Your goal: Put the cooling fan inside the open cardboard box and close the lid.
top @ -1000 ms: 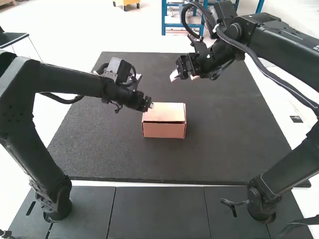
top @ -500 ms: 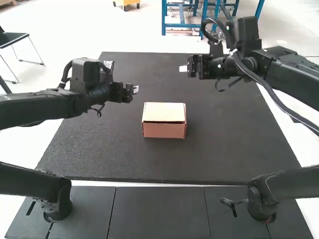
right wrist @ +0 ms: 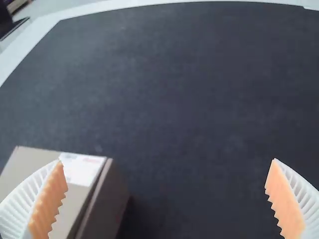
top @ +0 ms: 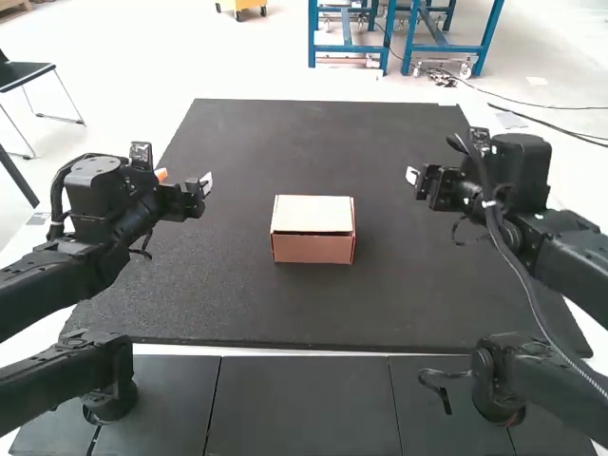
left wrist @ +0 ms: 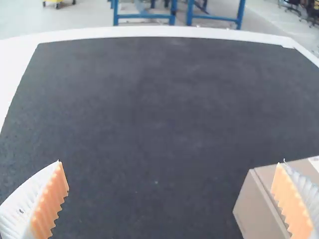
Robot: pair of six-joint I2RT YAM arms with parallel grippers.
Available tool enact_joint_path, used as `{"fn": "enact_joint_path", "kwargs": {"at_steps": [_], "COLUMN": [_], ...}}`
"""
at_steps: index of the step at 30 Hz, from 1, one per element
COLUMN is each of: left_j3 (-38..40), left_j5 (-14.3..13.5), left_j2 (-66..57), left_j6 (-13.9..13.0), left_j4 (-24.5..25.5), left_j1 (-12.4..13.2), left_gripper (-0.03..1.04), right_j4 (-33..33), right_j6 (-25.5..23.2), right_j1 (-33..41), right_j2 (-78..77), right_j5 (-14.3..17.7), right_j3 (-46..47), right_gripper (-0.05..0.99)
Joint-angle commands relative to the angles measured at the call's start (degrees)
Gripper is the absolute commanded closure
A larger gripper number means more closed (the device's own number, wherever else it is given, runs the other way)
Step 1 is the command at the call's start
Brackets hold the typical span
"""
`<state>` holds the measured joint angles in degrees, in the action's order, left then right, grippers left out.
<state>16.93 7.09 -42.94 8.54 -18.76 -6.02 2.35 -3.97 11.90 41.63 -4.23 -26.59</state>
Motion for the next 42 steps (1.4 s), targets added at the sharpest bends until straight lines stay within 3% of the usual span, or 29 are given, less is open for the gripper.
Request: {"fn": "enact_joint_path", "kwargs": {"at_steps": [1,4,7,12,16,18,21,23,25,28,29,34,39,42], "left_j3": [-2.87,-6.73,-10.51,-16.93,-17.1,-17.1,-17.1,-17.1,-17.02,-17.02,-17.02,-17.02,-17.02,-16.93], "left_j5": [5.48,6.79,9.87,13.3,12.77,12.59,14.79,16.02,17.96,17.78,17.78,17.6,17.6,17.6], "left_j2": [4.79,9.28,14.2,24.92,37.23,43.03,42.32,42.94,43.03,43.03,43.03,43.03,43.03,43.03], "left_j6": [-2.47,-3.96,-3.88,-3.88,-4.23,-4.32,-5.55,-8.18,-8.54,-13.46,-13.9,-15.21,-20.93,-20.58], "left_j4": [-1.19,-2.86,-3.91,-4.53,3.38,7.51,8.74,12.88,13.67,18.15,18.94,20.79,22.46,20.61], "left_j1": [2.68,4.44,5.58,6.11,5.85,5.85,6.2,6.64,6.81,7.16,7.16,8.04,8.57,8.57], "left_gripper": [0.05,0.05,0.05,0.05,0.05,0.05,0.05,0.05,0.05,0.05,0.05,0.05,0.05,0.05], "right_j4": [2.66,4.86,6.7,8.29,9.16,12.94,13.21,12.33,8.46,4.24,3.1,0.99,1.61,3.01], "right_j6": [3.18,5.11,6.69,6.43,6.43,10.91,11.7,11.61,11.7,13.37,13.99,15.39,15.74,17.85], "right_j1": [-3.82,-7.42,-9.88,-8.21,-7.51,-6.89,-6.28,-6.36,-6.8,-7.07,-7.07,-6.98,-6.89,-6.98], "right_j2": [-5.86,-10.25,-14.12,-21.15,-23.78,-25.72,-30.29,-34.77,-41.45,-40.66,-41.45,-41.63,-41.63,-41.71], "right_j5": [1.5,0.1,-2.54,-5.35,-8.25,-8.43,-8.51,-8.25,-7.99,-6.05,-5.88,-6.49,-6.84,-7.11], "right_j3": [4.09,8.66,12.79,14.9,16.48,19.38,23.51,25.89,26.59,26.59,26.59,26.59,26.59,26.59], "right_gripper": [0.03,0.03,0.03,0.03,0.03,0.03,0.03,0.03,0.03,0.03,0.03,0.03,0.02,0.02]}}
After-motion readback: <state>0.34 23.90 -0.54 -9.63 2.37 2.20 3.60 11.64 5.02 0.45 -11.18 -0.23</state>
